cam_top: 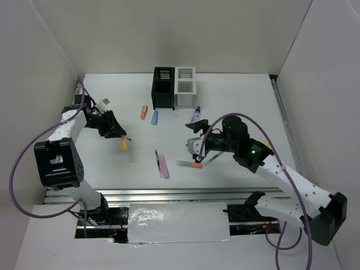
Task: Sort the stationery into containers
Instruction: Pick up the pen from the center of the board, then place the pen in the storage box.
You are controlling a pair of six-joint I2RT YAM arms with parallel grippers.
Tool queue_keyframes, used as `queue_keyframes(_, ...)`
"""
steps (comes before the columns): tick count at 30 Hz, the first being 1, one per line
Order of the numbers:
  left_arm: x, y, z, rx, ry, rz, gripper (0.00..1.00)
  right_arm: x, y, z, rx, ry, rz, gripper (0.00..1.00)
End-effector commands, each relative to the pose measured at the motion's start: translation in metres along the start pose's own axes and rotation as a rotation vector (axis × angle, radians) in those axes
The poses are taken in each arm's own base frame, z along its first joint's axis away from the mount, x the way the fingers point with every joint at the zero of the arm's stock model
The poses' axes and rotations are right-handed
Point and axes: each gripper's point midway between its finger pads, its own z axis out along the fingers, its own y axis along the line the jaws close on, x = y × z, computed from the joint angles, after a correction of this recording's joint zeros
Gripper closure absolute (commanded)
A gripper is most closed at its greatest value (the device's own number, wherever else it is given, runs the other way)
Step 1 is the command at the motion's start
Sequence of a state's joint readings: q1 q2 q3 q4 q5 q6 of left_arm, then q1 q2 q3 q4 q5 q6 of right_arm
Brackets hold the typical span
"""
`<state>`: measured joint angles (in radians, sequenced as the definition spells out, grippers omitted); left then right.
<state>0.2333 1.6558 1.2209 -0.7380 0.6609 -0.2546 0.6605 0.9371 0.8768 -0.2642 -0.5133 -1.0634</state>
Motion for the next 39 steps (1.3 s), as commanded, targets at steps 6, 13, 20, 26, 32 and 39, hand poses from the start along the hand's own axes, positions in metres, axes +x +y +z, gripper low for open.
queue_keyframes(6, 0.041, -0.054, -0.004, -0.046, 0.075, 0.043, 0.91, -0.075, -0.001, 0.089, -0.050, -0.301, -0.457, 0.23)
queue_keyframes(13, 0.060, -0.072, 0.006, -0.078, 0.124, 0.061, 0.92, -0.101, 0.024, 0.136, -0.144, -0.414, -0.581, 0.25)
queue_keyframes(20, 0.076, -0.079, 0.023, -0.083, 0.206, 0.082, 0.98, -0.090, 0.049, 0.161, -0.274, -0.424, -0.647, 0.28)
queue_keyframes(26, 0.078, -0.089, 0.026, -0.049, 0.241, 0.085, 1.00, -0.070, 0.075, 0.163, -0.363, -0.413, -0.673, 0.28)
queue_keyframes(32, 0.080, -0.094, 0.029, -0.020, 0.259, 0.078, 1.00, -0.060, 0.096, 0.171, -0.446, -0.390, -0.679, 0.28)
queue_keyframes(39, 0.084, -0.098, 0.031, -0.014, 0.269, 0.091, 1.00, -0.049, 0.099, 0.193, -0.461, -0.366, -0.697, 0.29)
